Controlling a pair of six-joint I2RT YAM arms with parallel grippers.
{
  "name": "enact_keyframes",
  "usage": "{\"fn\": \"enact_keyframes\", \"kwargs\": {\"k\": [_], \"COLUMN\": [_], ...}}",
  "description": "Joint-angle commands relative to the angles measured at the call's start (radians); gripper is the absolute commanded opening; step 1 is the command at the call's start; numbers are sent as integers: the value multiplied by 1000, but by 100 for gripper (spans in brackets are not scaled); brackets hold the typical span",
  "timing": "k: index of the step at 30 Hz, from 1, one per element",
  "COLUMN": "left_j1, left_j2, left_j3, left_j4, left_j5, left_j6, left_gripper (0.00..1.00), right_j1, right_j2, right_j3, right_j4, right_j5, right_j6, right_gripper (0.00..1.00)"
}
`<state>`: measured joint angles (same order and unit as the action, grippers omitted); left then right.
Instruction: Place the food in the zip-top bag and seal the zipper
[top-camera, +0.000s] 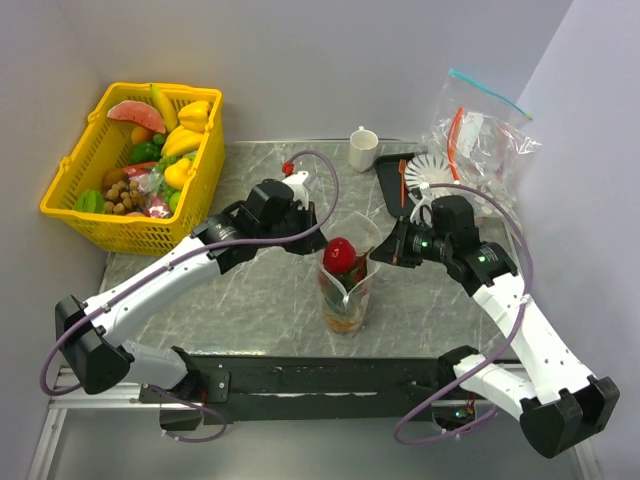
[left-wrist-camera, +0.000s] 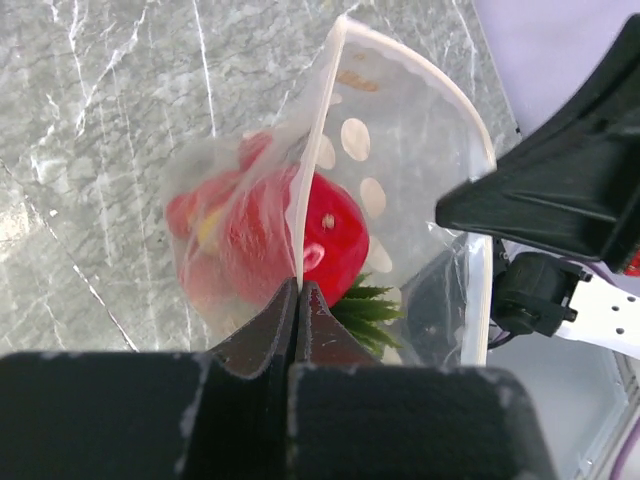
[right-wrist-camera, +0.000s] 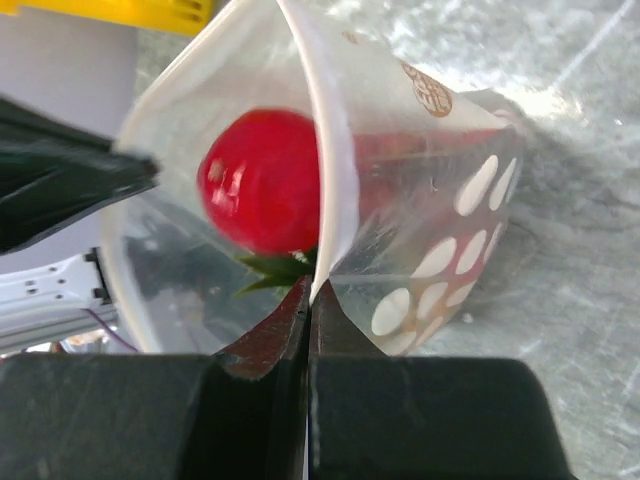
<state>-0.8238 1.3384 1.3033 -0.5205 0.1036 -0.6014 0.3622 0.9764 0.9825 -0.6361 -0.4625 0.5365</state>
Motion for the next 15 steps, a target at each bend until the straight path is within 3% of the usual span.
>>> {"fn": "enact_keyframes", "kwargs": {"k": [1,8,15], "left_j1": [31,32,15], "left_j2": [-2,84,154], "left_j3": [45,159,-16], "left_j4": [101,144,381], "left_j5": [111,257,367], "left_j6": [6,-41,-166], "left_gripper": [1,1,1], "right_j1": [15,67,142], "right_j2": [-41,13,84], "right_j3": [27,120,44], "right_j4": [68,107,209], "right_j5": [-56,-79,-62], "right_j6": [48,102,149], "right_gripper": [0,0,0]}}
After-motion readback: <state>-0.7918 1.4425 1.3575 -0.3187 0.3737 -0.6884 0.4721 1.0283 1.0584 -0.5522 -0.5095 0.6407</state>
